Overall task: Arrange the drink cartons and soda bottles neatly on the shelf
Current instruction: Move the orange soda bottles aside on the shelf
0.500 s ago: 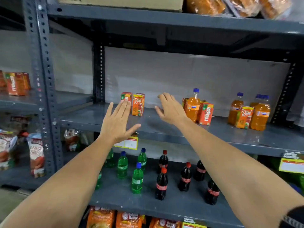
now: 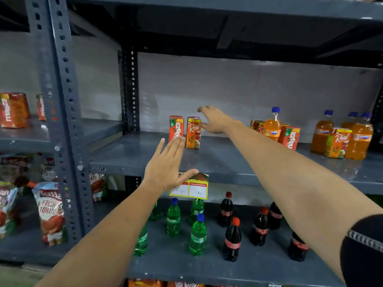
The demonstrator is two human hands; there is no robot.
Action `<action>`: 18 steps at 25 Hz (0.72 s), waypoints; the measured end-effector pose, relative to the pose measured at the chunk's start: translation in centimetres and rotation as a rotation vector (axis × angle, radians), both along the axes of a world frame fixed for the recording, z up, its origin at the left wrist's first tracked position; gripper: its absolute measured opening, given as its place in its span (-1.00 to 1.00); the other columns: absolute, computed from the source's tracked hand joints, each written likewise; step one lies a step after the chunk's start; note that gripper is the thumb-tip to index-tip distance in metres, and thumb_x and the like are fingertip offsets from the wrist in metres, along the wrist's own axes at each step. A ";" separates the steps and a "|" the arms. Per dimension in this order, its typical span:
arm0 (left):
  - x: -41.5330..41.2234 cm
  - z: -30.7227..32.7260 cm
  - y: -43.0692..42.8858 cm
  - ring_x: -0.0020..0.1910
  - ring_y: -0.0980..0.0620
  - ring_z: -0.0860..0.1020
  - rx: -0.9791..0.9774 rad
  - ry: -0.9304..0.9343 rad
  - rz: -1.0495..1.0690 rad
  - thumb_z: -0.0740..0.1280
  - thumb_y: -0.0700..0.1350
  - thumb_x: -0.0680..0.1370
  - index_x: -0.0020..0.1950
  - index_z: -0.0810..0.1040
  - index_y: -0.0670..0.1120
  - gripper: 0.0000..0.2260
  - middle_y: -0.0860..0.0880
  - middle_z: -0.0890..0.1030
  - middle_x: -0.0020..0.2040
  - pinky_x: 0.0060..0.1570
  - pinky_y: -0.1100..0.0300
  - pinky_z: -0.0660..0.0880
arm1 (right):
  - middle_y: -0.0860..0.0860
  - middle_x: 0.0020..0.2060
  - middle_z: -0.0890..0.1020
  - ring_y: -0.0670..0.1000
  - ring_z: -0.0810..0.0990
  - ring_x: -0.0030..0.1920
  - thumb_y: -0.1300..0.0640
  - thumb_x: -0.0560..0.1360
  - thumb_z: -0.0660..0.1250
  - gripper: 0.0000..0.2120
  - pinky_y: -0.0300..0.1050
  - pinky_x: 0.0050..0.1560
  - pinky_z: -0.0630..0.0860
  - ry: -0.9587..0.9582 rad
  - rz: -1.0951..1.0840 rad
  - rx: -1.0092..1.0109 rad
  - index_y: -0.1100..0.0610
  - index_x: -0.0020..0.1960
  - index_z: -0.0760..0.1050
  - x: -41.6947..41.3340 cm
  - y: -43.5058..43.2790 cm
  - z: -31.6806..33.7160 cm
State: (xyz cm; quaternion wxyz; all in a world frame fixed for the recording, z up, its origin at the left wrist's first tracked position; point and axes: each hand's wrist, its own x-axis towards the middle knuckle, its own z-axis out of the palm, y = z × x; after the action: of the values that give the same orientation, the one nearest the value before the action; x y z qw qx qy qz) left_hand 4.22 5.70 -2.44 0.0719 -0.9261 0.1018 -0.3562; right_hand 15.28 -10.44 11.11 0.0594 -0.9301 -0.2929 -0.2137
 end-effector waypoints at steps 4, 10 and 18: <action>0.4 -0.1 0.4 0.52 -0.04 0.04 0.000 -0.015 -0.050 -0.21 0.45 0.45 0.51 -0.06 -0.19 -0.13 -0.15 0.11 0.54 0.49 -0.07 -0.12 | 0.20 0.34 0.40 0.19 0.40 0.31 0.12 0.54 0.26 -0.56 0.01 0.26 0.36 0.066 -0.034 -0.082 0.19 0.37 0.29 1.1 2.4 0.3; 0.1 0.0 0.2 0.50 -0.07 0.11 0.024 -0.013 -0.029 -0.21 0.44 0.46 0.51 -0.01 -0.22 -0.13 -0.18 0.17 0.51 0.48 -0.08 -0.10 | 0.21 0.21 0.52 0.18 0.49 0.18 0.19 0.50 0.31 -0.65 -0.04 0.06 0.42 0.075 0.012 -0.070 0.24 0.24 0.34 0.2 1.2 1.6; -1.9 1.3 -4.4 0.45 -0.09 0.26 0.098 0.013 -0.039 -0.14 0.40 0.49 0.43 0.27 -0.25 -0.16 -0.18 0.40 0.40 0.46 -0.20 -0.05 | 0.18 0.27 0.47 0.14 0.46 0.23 0.11 0.54 0.23 -0.63 -0.06 0.16 0.39 0.143 -0.019 -0.267 0.24 0.30 0.37 -0.1 -5.2 2.8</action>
State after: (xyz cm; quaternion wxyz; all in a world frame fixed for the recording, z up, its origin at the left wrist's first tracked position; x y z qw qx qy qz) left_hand 2.32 1.28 -1.14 0.1096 -0.9216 0.1378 -0.3460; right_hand 15.16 -15.67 13.96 -0.0461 -0.9453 -0.3050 -0.1064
